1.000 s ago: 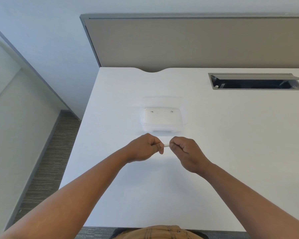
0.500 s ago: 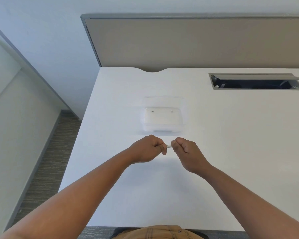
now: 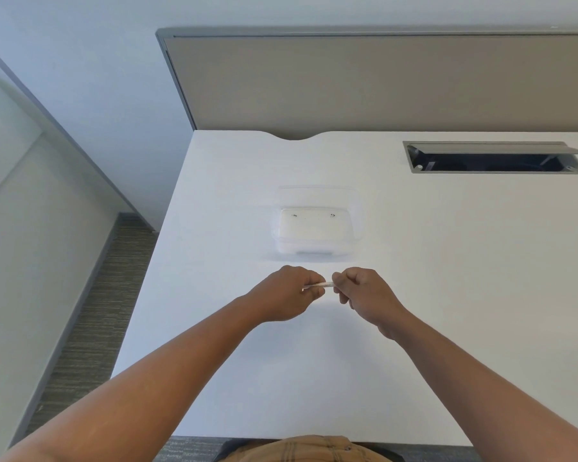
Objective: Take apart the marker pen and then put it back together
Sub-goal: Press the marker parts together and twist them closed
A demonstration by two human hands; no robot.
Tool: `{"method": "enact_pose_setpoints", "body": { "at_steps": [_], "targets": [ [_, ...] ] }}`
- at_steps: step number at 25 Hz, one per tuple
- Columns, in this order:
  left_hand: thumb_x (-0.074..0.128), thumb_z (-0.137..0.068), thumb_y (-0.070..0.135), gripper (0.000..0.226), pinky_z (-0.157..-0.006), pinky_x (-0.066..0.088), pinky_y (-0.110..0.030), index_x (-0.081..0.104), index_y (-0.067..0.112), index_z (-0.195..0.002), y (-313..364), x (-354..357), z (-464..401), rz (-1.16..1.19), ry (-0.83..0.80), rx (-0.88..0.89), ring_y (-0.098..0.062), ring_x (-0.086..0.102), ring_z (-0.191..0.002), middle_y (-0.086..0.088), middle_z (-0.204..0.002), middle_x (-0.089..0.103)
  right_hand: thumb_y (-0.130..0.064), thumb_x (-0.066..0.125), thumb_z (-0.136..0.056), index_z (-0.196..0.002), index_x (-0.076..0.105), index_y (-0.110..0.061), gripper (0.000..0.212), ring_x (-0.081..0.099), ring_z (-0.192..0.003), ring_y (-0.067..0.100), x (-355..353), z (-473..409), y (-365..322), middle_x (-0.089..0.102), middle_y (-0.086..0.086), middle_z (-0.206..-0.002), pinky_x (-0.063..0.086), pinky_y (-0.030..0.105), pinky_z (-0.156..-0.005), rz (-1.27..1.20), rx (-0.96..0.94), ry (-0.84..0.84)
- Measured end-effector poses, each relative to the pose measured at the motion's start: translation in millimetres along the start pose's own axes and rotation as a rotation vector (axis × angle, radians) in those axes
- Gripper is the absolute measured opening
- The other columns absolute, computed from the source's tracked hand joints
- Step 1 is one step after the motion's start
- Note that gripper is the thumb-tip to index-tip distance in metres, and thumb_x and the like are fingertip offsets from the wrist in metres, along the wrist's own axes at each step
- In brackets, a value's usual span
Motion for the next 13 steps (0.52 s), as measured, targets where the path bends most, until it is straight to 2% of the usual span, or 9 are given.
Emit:
{"method": "enact_pose_setpoints", "body": {
  "at_steps": [4, 6, 8, 11, 13],
  "targets": [
    [0.049, -0.101, 0.022, 0.018, -0.076, 0.051, -0.041, 0.067, 0.020, -0.097, -28, -11, 4, -0.068, 0.088, 0.010, -0.022, 0.058, -0.081, -0.001, -0.084, 0.066, -0.040, 0.053, -0.101, -0.074, 0.064, -0.017, 0.038, 0.048, -0.059, 0.012, -18, -8, 11, 0.062, -0.008, -0.062, 0.040, 0.032, -0.066, -0.031, 0.003, 0.064],
    [0.049, -0.102, 0.018, 0.022, -0.078, 0.050, -0.027, 0.070, 0.023, -0.109, -48, -17, 11, 0.029, 0.149, -0.034, -0.012, 0.058, -0.086, 0.004, -0.093, 0.067, -0.039, 0.053, -0.102, -0.076, 0.065, -0.015, 0.037, 0.049, -0.063, 0.015, -23, -10, 19, 0.063, -0.007, -0.065, 0.041, 0.033, -0.069, -0.054, 0.010, 0.073],
    [0.051, -0.103, 0.016, 0.027, -0.077, 0.042, -0.010, 0.070, 0.024, -0.120, -61, -18, 16, 0.111, 0.183, -0.077, -0.001, 0.058, -0.095, 0.009, -0.105, 0.067, -0.039, 0.053, -0.102, -0.078, 0.066, -0.013, 0.037, 0.050, -0.064, 0.015, -23, -14, 25, 0.065, -0.006, -0.067, 0.042, 0.033, -0.070, -0.051, 0.015, 0.064],
    [0.054, -0.101, 0.011, 0.029, -0.075, 0.038, -0.002, 0.069, 0.018, -0.126, -69, -16, 13, 0.180, 0.213, -0.100, 0.011, 0.056, -0.096, 0.020, -0.103, 0.060, -0.039, 0.053, -0.102, -0.082, 0.067, -0.011, 0.036, 0.051, -0.066, 0.016, -22, -21, 33, 0.067, -0.004, -0.071, 0.043, 0.033, -0.071, -0.052, 0.020, 0.076],
    [0.053, -0.102, 0.008, 0.032, -0.076, 0.038, -0.001, 0.066, 0.015, -0.129, -70, -16, 9, 0.169, 0.226, -0.091, 0.007, 0.055, -0.095, 0.016, -0.103, 0.058, -0.038, 0.055, -0.101, -0.084, 0.068, -0.012, 0.035, 0.053, -0.066, 0.016, -24, -25, 37, 0.068, -0.004, -0.071, 0.044, 0.031, -0.069, -0.060, 0.025, 0.085]
  ]
}}
Point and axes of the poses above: each hand's wrist, its own z-axis away from the middle knuckle, its own x-axis out of the palm, y = z × x, the point moved 7 cm from there along -z, towards the middle knuckle
